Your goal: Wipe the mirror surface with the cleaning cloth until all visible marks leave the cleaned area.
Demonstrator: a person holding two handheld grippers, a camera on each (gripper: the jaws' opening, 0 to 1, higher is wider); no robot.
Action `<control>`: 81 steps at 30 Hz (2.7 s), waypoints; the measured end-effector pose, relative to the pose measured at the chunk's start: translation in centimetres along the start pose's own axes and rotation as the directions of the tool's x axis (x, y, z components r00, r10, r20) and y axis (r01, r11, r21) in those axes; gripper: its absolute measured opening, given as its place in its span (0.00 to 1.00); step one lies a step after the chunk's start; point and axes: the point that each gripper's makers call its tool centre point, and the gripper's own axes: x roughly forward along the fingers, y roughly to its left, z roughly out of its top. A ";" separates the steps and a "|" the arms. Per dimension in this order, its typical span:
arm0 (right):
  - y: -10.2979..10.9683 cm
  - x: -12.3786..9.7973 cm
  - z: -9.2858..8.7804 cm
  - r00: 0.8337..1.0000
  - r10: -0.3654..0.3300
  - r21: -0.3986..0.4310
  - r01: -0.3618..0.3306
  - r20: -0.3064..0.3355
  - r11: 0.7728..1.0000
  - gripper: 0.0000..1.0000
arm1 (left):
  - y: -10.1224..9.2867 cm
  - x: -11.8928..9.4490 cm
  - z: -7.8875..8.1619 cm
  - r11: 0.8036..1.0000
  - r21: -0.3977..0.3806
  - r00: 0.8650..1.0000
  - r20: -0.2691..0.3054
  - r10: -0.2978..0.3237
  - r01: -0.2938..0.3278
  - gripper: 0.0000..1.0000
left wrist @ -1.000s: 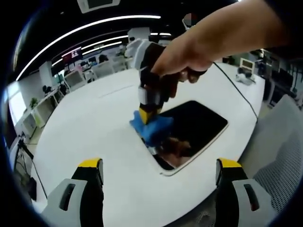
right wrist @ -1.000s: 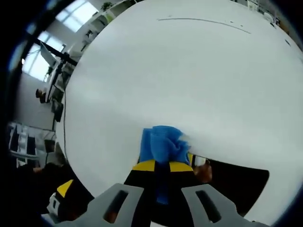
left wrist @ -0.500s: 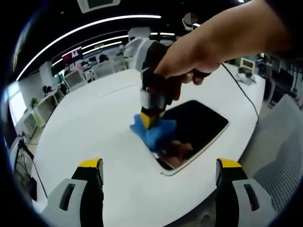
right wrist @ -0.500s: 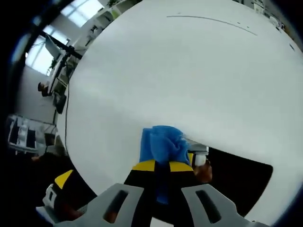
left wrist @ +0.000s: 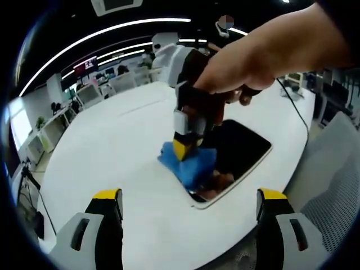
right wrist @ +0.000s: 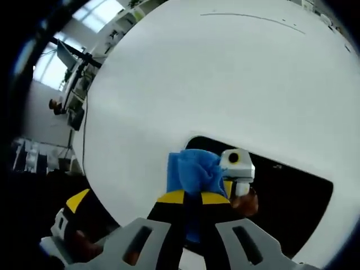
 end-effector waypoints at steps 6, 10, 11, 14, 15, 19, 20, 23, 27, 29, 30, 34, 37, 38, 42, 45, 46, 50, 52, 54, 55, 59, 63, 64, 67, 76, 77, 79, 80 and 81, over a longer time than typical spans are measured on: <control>0.4 -0.1 -0.7 1.000 0.000 -0.009 0.000 -0.010 1.000 0.02 | 0.1 -0.1 -0.1 1.000 -0.002 1.000 0.000 0.005 -0.005 0.94; 0.8 -0.4 -1.3 1.000 0.001 -0.026 -0.001 0.002 1.000 0.02 | 0.0 -0.1 0.3 1.000 -0.010 1.000 0.019 0.001 -0.001 0.98; 0.8 -0.4 -1.4 1.000 0.003 -0.027 -0.003 0.000 1.000 0.02 | -0.1 -0.1 0.5 1.000 -0.012 1.000 0.027 -0.006 0.006 0.99; 0.8 -0.3 -1.4 1.000 0.006 -0.033 -0.006 -0.003 0.999 0.02 | -0.3 -0.1 0.4 1.000 -0.015 1.000 0.022 -0.016 0.016 0.99; 0.8 -0.3 -1.5 1.000 0.006 -0.035 -0.006 -0.001 0.999 0.02 | -0.3 0.0 0.4 1.000 -0.014 1.000 0.021 -0.018 0.018 0.99; 0.9 -0.6 -1.8 1.000 0.008 -0.044 -0.007 0.004 0.999 0.02 | -0.5 -0.1 0.6 0.999 -0.022 0.999 0.027 -0.026 0.027 0.99; 0.9 -0.5 -1.7 1.000 0.008 -0.043 -0.008 0.003 0.999 0.02 | -0.5 -0.1 0.6 0.999 -0.023 0.999 0.030 -0.026 0.026 0.99; 0.8 -0.4 -1.6 1.000 0.006 -0.050 -0.006 -0.004 0.999 0.02 | -0.5 -0.1 0.6 1.000 -0.019 0.999 0.029 -0.021 0.022 0.99; 0.8 -0.4 -1.6 1.000 0.011 -0.042 -0.012 -0.008 0.999 0.02 | -0.5 -0.1 0.6 1.000 -0.013 0.999 0.028 -0.019 0.020 0.99; 0.7 -0.4 -1.6 1.000 0.015 -0.045 -0.015 -0.004 0.999 0.02 | -0.4 -0.2 0.6 1.000 -0.016 0.999 0.030 -0.016 0.016 0.99; 0.8 -0.4 -1.7 1.000 0.015 -0.050 -0.015 0.001 0.999 0.02 | -0.4 -0.2 0.6 1.000 -0.019 0.999 0.029 -0.015 0.015 0.99; 0.8 -0.4 -1.6 1.000 0.014 -0.059 -0.013 0.012 0.998 0.02 | -0.4 -0.1 0.5 1.000 -0.017 1.000 0.023 -0.018 0.019 0.99; 0.7 -0.5 -1.7 1.000 0.017 -0.059 -0.016 0.015 0.998 0.02 | -0.3 -0.2 0.5 1.000 -0.019 1.000 0.024 -0.014 0.015 0.99; 0.7 -0.5 -1.8 1.000 0.018 -0.061 -0.017 0.016 0.998 0.02 | -0.4 -0.2 0.5 1.000 -0.020 1.000 0.024 -0.015 0.015 0.99; 0.1 -0.9 -2.1 1.000 0.016 -0.058 -0.015 0.021 0.998 0.02 | -0.3 -0.2 0.5 1.000 -0.021 1.000 0.023 -0.013 0.013 0.99; -0.3 -1.1 -2.4 1.000 0.016 -0.059 -0.015 0.022 0.998 0.02 | -0.2 -0.2 0.5 1.000 -0.020 1.000 0.024 -0.010 0.010 0.99; -0.5 -1.2 -2.4 1.000 0.017 -0.056 -0.015 0.023 0.998 0.02 | -0.2 -0.2 0.5 1.000 -0.019 1.000 0.023 -0.009 0.010 0.99; -1.0 -1.5 -2.7 1.000 0.019 -0.049 -0.018 0.024 0.999 0.02 | -0.1 -0.2 0.5 1.000 -0.021 1.000 0.025 -0.007 0.007 0.99; -1.2 -1.6 -2.7 0.999 0.021 -0.043 -0.019 0.027 0.999 0.02 | -0.1 -0.3 0.5 1.000 -0.023 1.000 0.026 -0.008 0.008 0.99; -1.4 -1.6 -2.8 0.999 0.020 -0.041 -0.019 0.029 0.999 0.02 | -0.1 -0.3 0.5 1.000 -0.023 1.000 0.024 -0.006 0.006 0.99; -1.5 -1.7 -2.8 0.999 0.019 -0.040 -0.018 0.029 0.999 0.02 | -0.1 -0.3 0.5 1.000 -0.021 1.000 0.022 -0.006 0.006 0.99; -1.7 -1.7 -2.7 0.999 0.028 -0.032 -0.027 0.031 0.999 0.02 | 0.0 -0.2 0.4 1.000 -0.018 1.000 0.021 -0.005 0.005 0.99; -2.2 -1.8 -2.8 0.999 0.023 -0.038 -0.022 0.034 0.999 0.02 | 0.0 -0.2 0.4 1.000 -0.021 1.000 0.022 -0.003 0.003 0.99; -2.3 -1.8 -2.8 0.999 0.023 -0.039 -0.021 0.035 0.999 0.02 | 0.1 -0.2 0.4 1.000 -0.020 1.000 0.022 -0.002 0.003 0.99; -3.0 -2.0 -3.0 0.999 0.024 -0.032 -0.023 0.036 0.999 0.02 | 0.1 -0.2 0.4 1.000 -0.022 1.000 0.023 0.000 0.001 0.99; -5.0 -2.5 -3.3 0.999 0.024 -0.013 -0.024 0.047 1.000 0.02 | 0.2 -0.2 0.4 1.000 -0.025 1.000 0.022 0.002 -0.002 0.99; -5.1 -2.6 -3.4 0.999 0.023 -0.016 -0.022 0.048 1.000 0.02 | 0.2 -0.3 0.4 1.000 -0.025 1.000 0.022 0.001 -0.001 0.99; -5.4 -2.8 -3.6 0.998 0.020 -0.018 -0.019 0.052 1.000 0.02 | 0.2 -0.3 0.4 1.000 -0.022 1.000 0.019 0.001 0.000 0.99; -5.5 -3.0 -3.7 0.998 0.020 -0.017 -0.019 0.054 1.000 0.02 | 0.2 -0.3 0.4 1.000 -0.022 1.000 0.019 0.000 0.000 0.99; -5.7 -3.1 -3.8 0.998 0.020 -0.016 -0.019 0.056 1.000 0.02 | 0.2 -0.3 0.4 1.000 -0.022 1.000 0.020 0.001 -0.001 0.99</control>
